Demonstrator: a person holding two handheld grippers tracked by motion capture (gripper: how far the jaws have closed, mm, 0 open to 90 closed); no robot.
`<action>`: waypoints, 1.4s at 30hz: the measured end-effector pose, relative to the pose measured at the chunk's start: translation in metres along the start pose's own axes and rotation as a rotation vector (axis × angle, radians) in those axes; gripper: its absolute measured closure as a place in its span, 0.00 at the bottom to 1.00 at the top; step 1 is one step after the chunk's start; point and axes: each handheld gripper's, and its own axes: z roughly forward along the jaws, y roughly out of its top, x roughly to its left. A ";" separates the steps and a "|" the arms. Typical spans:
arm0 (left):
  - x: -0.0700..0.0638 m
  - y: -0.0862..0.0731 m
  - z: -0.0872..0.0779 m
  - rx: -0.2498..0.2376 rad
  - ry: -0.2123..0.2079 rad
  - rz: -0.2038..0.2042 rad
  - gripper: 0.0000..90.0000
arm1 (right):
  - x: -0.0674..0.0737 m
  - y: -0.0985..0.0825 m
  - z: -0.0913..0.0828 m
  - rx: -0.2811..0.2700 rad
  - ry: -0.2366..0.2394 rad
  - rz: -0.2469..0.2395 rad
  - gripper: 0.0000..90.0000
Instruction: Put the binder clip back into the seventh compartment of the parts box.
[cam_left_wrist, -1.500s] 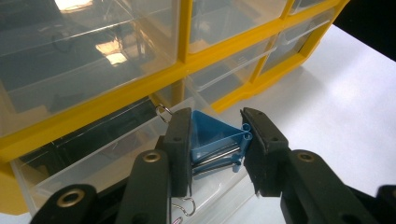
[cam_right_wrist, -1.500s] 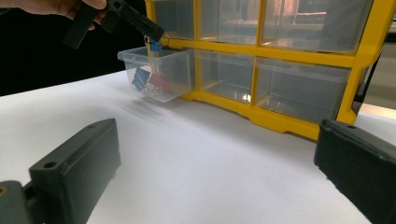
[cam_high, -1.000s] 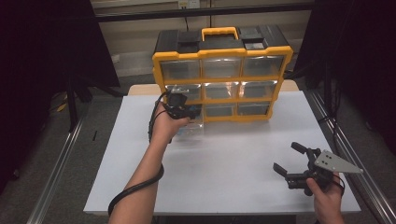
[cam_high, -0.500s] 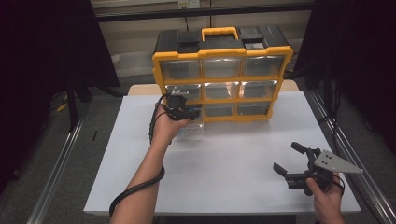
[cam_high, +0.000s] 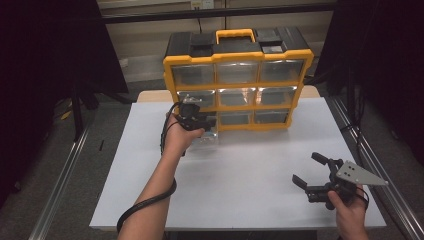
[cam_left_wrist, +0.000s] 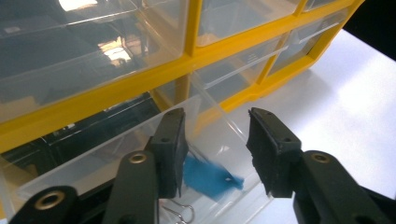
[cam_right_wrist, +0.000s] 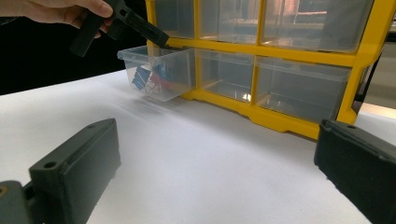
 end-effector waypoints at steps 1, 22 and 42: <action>0.000 -0.001 -0.001 0.005 0.003 0.014 0.61 | 0.000 0.000 0.000 0.001 0.001 0.001 0.00; -0.011 -0.015 -0.013 -0.047 -0.031 0.022 0.38 | 0.001 0.000 0.001 0.004 -0.001 0.000 0.00; -0.021 -0.031 -0.021 -0.092 -0.073 0.036 0.24 | 0.001 0.000 0.001 0.000 -0.004 -0.006 0.00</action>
